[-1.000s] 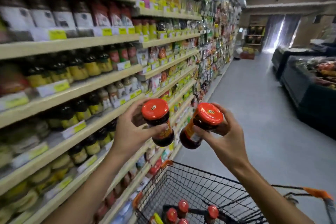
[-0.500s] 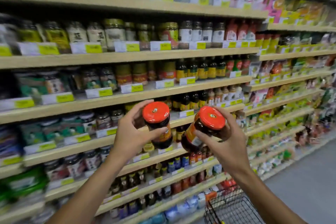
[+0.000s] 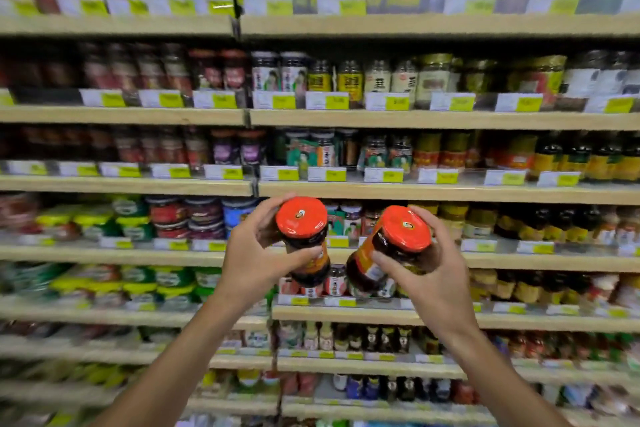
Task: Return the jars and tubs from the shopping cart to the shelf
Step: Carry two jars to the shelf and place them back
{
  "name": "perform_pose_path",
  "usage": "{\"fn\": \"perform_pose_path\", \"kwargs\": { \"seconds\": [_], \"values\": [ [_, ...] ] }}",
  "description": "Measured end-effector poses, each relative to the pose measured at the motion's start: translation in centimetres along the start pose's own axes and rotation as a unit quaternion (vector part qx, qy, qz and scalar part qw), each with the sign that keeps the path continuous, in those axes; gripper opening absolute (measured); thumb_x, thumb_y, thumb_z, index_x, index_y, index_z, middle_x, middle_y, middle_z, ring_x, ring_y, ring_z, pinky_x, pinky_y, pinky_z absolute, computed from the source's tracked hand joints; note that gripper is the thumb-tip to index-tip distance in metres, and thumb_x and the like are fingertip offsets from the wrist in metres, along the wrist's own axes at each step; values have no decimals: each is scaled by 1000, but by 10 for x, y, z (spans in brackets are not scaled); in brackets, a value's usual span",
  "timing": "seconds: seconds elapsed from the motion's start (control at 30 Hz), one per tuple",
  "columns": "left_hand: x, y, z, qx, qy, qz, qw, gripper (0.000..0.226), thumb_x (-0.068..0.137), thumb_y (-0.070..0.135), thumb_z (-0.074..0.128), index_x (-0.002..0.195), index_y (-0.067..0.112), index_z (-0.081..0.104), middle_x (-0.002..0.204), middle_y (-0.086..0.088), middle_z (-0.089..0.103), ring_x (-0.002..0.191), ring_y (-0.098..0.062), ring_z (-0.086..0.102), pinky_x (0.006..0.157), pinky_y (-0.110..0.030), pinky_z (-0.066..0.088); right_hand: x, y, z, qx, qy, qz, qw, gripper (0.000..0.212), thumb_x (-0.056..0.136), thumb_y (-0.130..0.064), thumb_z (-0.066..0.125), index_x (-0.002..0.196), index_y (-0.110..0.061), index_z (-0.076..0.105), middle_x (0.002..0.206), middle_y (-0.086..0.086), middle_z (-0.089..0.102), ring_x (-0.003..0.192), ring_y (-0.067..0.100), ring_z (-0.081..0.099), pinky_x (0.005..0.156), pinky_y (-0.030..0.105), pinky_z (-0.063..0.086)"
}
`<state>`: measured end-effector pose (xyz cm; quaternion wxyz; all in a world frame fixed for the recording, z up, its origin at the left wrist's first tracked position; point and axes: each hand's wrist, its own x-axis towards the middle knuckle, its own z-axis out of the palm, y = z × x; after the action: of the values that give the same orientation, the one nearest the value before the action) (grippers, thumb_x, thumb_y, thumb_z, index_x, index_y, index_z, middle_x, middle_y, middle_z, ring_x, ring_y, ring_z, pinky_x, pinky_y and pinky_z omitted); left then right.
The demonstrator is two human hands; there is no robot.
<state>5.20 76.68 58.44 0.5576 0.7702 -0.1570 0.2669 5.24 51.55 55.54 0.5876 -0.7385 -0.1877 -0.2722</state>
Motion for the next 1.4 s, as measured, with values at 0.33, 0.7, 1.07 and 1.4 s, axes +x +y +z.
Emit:
{"fn": "perform_pose_path", "kwargs": {
  "seconds": [0.33,0.7,1.07,1.4],
  "values": [
    [-38,9,-93,80,122,-15,989,78,64,21,91,133,31,58,129,7,66,117,-3,65,93,-20,55,23,-22,93,74,-91,-42,992,72,67,-39,90,127,-48,52,120,-41,55,113,-14,56,93,8,48],
    [-66,4,-148,138,210,-40,967,78,67,14,91,135,31,58,134,5,64,120,-4,64,94,-20,55,40,-24,165,127,-183,-62,973,77,69,-45,87,135,-42,49,115,-52,50,111,-21,53,89,1,43],
    [-72,-19,-269,142,219,-19,965,77,69,13,90,137,28,56,135,4,63,122,-7,64,96,-23,55,37,-63,290,135,-196,-86,967,78,69,-51,84,137,-40,48,122,-46,49,115,-19,51,94,5,44],
    [-49,-50,-389,134,200,-8,971,79,64,10,91,134,25,58,126,8,68,113,-5,68,94,-24,57,32,-103,395,121,-150,-79,978,79,65,-56,83,135,-45,48,119,-49,50,112,-19,53,91,4,45]
  ]
}}
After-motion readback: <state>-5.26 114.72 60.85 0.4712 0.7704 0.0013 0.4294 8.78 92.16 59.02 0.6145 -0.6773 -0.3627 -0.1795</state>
